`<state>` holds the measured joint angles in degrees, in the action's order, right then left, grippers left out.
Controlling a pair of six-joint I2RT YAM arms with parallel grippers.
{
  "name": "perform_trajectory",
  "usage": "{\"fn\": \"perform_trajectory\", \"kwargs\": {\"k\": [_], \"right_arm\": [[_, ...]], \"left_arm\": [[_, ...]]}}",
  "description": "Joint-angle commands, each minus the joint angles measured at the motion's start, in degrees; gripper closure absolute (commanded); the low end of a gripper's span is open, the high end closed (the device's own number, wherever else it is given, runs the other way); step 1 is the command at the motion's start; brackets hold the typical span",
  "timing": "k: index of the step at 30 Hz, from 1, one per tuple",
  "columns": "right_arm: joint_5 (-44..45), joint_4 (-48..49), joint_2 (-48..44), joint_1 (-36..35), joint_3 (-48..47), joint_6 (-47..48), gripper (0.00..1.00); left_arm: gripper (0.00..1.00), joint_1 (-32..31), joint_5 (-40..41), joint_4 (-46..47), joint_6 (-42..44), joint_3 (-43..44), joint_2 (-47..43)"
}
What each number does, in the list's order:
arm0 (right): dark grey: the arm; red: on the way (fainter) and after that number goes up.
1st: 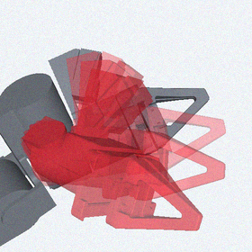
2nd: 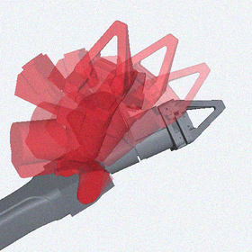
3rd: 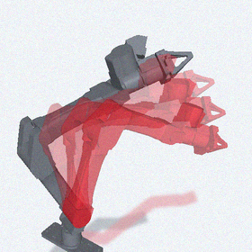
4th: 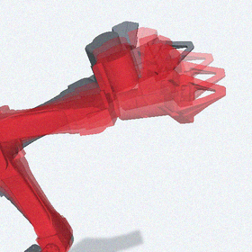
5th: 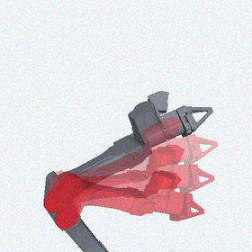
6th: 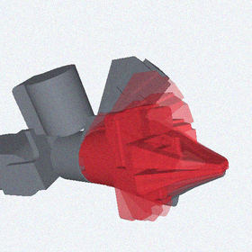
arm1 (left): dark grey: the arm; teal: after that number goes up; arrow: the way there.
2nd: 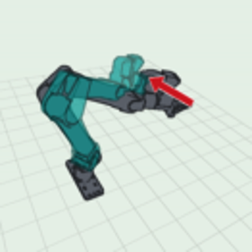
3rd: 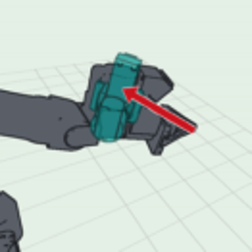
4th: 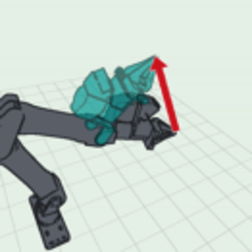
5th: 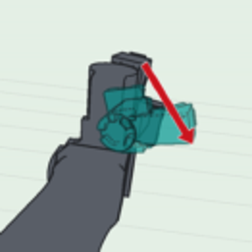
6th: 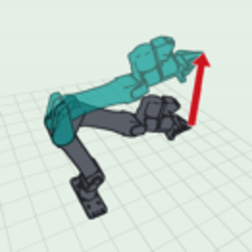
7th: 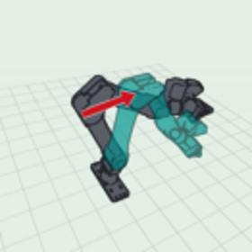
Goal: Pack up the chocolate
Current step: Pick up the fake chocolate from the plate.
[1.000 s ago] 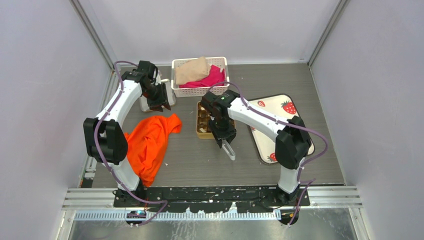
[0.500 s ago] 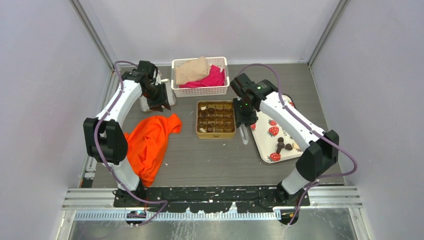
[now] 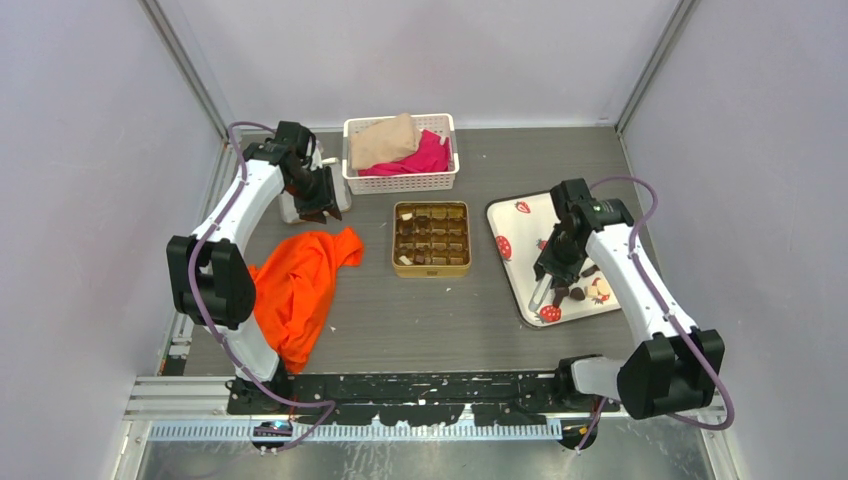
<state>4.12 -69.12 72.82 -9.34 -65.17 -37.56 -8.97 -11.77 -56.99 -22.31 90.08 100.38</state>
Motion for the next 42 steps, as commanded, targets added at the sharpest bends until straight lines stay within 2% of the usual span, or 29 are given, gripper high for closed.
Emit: {"fn": "perform_trajectory", "kwargs": {"k": [1,4,14,21,26,30,42], "right_arm": [[-0.71,-1.06,-4.04,0.95,2.82,-5.35,0.68],[-1.43,-1.63,-6.02,1.69,5.02,-7.07,0.63],[-6.11,-4.05,-12.44,1.87,12.17,-12.10,0.62],[-6.71,-7.27,-16.31,1.79,13.41,-13.26,0.61],[-11.01,-6.91,-17.90,1.79,15.38,-13.33,0.59],[-12.56,-7.88,-17.98,1.61,16.47,-11.84,0.56],[-7.62,-5.81,-14.28,1.65,17.97,-8.03,0.58]], "left_arm": [[0.59,0.45,-0.98,1.18,0.20,0.10,-2.71],[0.59,0.45,-0.94,1.26,0.37,-0.24,-2.82],[0.59,0.45,-1.27,1.36,0.38,0.17,-2.48],[0.59,0.45,-1.88,1.62,-0.10,0.51,-1.87],[0.59,0.45,-2.10,1.86,-0.45,0.62,-1.55],[0.59,0.45,-2.39,2.17,-0.87,0.71,-1.21],[0.60,0.36,-3.38,2.78,-1.53,1.02,-0.19]]}}
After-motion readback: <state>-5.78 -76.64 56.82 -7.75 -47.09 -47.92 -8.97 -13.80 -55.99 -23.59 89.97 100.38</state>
